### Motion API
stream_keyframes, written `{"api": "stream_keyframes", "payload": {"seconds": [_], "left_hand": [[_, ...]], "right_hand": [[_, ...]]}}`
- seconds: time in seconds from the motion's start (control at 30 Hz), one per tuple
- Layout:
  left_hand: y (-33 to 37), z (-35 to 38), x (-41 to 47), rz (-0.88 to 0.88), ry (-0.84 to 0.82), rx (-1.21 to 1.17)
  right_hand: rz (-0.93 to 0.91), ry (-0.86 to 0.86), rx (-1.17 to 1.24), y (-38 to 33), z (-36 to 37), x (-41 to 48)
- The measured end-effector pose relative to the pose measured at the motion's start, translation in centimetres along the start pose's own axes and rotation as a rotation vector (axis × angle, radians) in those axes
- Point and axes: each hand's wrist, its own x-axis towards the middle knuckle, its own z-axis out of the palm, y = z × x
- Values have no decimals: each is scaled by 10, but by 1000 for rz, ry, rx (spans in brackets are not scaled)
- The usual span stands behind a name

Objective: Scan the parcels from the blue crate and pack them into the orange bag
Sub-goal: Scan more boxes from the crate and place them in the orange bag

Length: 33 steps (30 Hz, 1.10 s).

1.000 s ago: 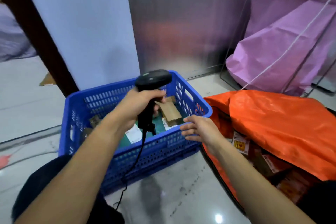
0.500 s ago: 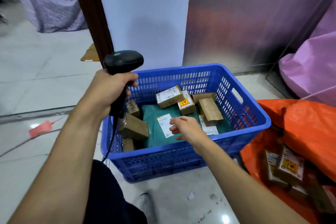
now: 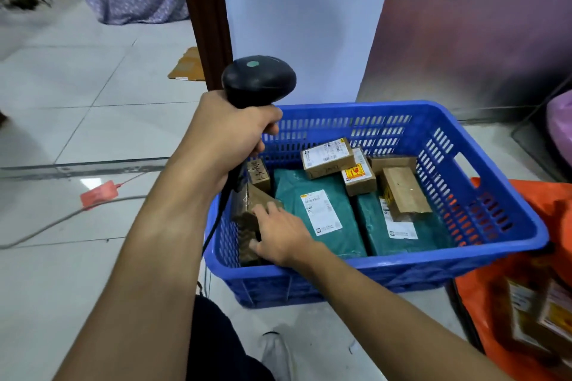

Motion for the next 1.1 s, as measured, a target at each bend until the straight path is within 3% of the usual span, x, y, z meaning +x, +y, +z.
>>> {"api": "stream_keyframes", "payload": {"seconds": [0.27, 0.47, 0.6, 0.8, 0.93, 1.1], "left_hand": [[7, 8, 6, -4, -30, -137], [8, 7, 13, -24, -12, -166], [8, 7, 16, -32, 1, -198], [10, 11, 18, -22, -5, -188], [12, 14, 17, -5, -4, -203], [17, 22, 13, 8, -25, -199]], "right_hand": [[-93, 178, -264, -5, 22, 58], [-171, 106, -427, 2, 42, 88], [-77, 33, -346, -5, 41, 87], [152, 210, -69, -1, 29, 78], [325, 207, 63, 18, 22, 65], [299, 176, 50, 45, 1, 35]]}}
